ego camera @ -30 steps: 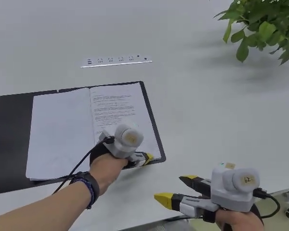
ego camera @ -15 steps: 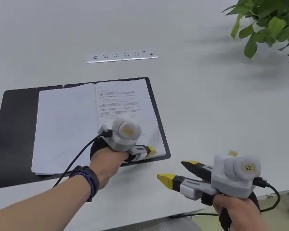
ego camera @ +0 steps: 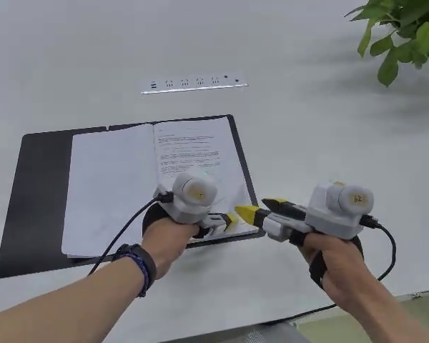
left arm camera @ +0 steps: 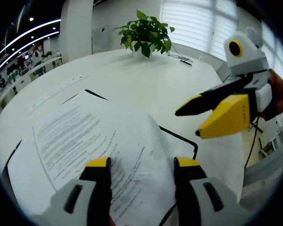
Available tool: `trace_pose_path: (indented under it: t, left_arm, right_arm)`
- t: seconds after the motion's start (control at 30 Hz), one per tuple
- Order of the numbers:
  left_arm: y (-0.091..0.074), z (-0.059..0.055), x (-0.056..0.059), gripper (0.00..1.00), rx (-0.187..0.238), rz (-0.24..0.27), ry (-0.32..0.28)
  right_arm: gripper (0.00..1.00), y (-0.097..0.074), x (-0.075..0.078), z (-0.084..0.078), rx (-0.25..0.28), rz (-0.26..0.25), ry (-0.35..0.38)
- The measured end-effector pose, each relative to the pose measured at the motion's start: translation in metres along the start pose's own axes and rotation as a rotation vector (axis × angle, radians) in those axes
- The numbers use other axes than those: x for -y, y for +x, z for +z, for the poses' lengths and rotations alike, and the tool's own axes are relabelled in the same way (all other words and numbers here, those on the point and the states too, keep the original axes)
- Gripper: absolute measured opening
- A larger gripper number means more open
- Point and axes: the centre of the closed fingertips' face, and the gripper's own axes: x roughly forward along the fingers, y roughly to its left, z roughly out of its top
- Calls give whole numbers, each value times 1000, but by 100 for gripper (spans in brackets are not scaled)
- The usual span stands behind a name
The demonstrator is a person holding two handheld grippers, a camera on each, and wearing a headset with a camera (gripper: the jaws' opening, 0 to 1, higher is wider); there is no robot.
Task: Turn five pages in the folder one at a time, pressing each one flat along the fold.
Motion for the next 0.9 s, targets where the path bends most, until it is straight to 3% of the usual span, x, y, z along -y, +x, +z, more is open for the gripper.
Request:
trace_pose_path:
  t: [0.13,0.23,0.3,0.5,0.63,0.73,0.9]
  left_arm:
    - [-2,0,2,55,10,-8,-13]
    - [-2,-2,2,54,10,-10,-11]
    - [-2,-2,1,54,12,-10,-14]
    - [-5,-4,2,53,13,-10,-34]
    - [-8,-6,10,59,-3,-38,-47]
    - [-14,-5,18,68,-23,-65,-57]
    - [-27,-3,23,70,0,-59,-66]
  right_arm:
    - [46,23,8,5,-18,16,38]
    - [46,32,4,10,-3,65,107]
    - [45,34,8,8,-8,55,108]
    - [39,28,6,2,-3,67,153]
    - [33,22,7,-6,-1,69,171]
    - [21,18,7,-12,-1,67,196]
    - [4,13,6,-18,13,55,232]
